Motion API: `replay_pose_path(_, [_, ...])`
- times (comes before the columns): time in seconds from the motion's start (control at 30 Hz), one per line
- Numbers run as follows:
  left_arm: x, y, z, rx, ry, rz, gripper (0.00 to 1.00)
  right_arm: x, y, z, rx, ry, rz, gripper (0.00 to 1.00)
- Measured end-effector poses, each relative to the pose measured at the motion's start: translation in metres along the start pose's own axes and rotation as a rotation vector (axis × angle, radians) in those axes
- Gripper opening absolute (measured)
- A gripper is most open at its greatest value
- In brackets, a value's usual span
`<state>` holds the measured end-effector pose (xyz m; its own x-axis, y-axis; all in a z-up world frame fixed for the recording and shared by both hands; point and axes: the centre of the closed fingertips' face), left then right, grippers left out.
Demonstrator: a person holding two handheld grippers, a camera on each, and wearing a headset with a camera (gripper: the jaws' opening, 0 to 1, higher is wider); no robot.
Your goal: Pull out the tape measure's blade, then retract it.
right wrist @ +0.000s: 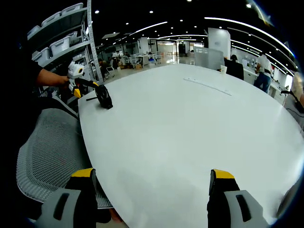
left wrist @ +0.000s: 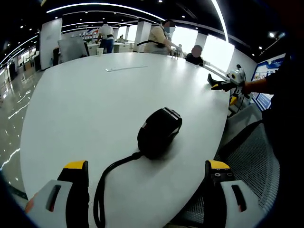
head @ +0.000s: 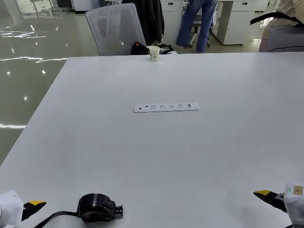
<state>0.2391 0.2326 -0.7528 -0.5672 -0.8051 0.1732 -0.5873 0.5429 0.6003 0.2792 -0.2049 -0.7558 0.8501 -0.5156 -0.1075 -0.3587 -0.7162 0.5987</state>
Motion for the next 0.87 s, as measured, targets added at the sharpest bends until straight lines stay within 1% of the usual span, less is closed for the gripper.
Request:
replay_pose_path(0.03, [0.000, 0.000, 0.000, 0.000, -0.002, -0.001, 0.99, 0.001, 0.001, 0.001, 0.000, -0.003, 0.001, 0.99])
replay_pose_path(0.1, [0.001, 0.002, -0.001, -0.003, 0.001, 0.001, 0.99, 0.003, 0.003, 0.006, -0.017, 0.004, 0.008, 0.99])
replay_pose_path(0.17, [0.000, 0.002, 0.001, -0.010, 0.003, 0.004, 0.99, 0.005, 0.006, 0.009, -0.028, 0.011, 0.012, 0.99])
replay_pose_path(0.23, [-0.001, 0.003, 0.002, -0.017, -0.009, 0.003, 0.99, 0.008, 0.009, 0.011, -0.034, 0.010, 0.018, 0.99])
replay_pose_path(0.3, [0.002, 0.003, 0.003, -0.023, -0.001, 0.014, 0.99, 0.012, 0.011, 0.012, -0.035, 0.009, 0.027, 0.99])
replay_pose_path(0.37, [0.003, 0.003, 0.004, -0.025, -0.013, 0.016, 0.99, 0.014, 0.013, 0.012, -0.031, 0.004, 0.033, 0.99])
replay_pose_path(0.4, [0.005, 0.002, 0.005, -0.033, -0.007, 0.025, 0.99, 0.014, 0.014, 0.012, -0.029, 0.002, 0.034, 0.99])
replay_pose_path(0.43, [0.006, 0.002, 0.005, -0.031, -0.010, 0.027, 0.99, 0.014, 0.014, 0.011, -0.027, 0.002, 0.034, 0.99])
replay_pose_path(0.47, [0.005, 0.002, 0.004, -0.031, -0.025, 0.021, 0.99, 0.014, 0.014, 0.011, -0.026, 0.003, 0.035, 0.99])
replay_pose_path(0.5, [0.005, 0.002, 0.005, -0.036, -0.021, 0.022, 0.99, 0.013, 0.014, 0.011, -0.027, 0.002, 0.033, 0.99])
replay_pose_path(0.53, [0.008, 0.002, 0.004, -0.036, -0.010, 0.031, 0.99, 0.012, 0.014, 0.011, -0.029, 0.001, 0.031, 0.99])
replay_pose_path(0.6, [0.008, 0.003, 0.003, -0.037, -0.022, 0.023, 0.99, 0.012, 0.014, 0.011, -0.029, 0.005, 0.029, 0.99])
replay_pose_path(0.87, [0.007, 0.006, -0.001, -0.028, -0.015, 0.014, 0.99, 0.012, 0.013, 0.007, -0.021, 0.017, 0.030, 0.99])
Point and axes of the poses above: the centre of the closed fingertips' face, and the gripper's own axes: y roughly backward along the fingers, x roughly to its right, z roughly out of its underside, and after that the axes turned 5 degrees about x, right-handed
